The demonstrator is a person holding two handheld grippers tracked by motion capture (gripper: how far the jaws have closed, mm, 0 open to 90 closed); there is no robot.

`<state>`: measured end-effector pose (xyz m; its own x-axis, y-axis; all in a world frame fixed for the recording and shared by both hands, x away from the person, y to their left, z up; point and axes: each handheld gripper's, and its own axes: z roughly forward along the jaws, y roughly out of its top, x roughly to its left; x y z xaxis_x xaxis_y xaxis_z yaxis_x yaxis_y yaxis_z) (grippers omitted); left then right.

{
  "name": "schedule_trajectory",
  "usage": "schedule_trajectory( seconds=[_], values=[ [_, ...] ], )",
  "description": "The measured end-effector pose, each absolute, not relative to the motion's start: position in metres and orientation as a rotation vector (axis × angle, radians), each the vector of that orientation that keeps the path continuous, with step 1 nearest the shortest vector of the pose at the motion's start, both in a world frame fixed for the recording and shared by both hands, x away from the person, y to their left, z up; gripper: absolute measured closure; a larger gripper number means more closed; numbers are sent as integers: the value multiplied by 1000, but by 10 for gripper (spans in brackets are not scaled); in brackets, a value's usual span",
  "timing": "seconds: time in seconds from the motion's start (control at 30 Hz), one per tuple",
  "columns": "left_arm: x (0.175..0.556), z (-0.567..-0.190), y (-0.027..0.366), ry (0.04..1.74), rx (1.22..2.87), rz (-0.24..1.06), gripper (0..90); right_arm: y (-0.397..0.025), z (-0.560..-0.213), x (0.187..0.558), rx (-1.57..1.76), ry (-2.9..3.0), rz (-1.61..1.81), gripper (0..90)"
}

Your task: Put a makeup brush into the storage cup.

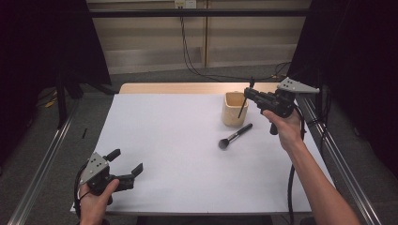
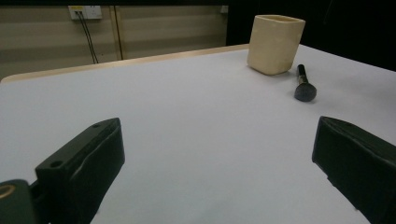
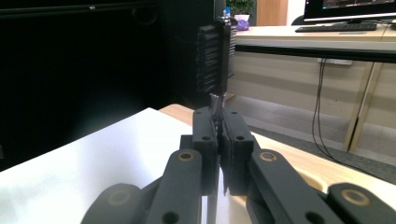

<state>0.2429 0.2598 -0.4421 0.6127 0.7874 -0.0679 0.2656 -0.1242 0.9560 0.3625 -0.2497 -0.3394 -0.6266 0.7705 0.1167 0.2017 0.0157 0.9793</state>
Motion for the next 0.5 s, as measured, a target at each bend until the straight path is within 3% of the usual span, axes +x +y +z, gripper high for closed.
schedule_trajectory(
  seconds=[0.5],
  values=[
    [243, -442, 260, 864, 1706, 565, 24, -253, -323, 397, 1025, 1802, 1583, 866]
  ],
)
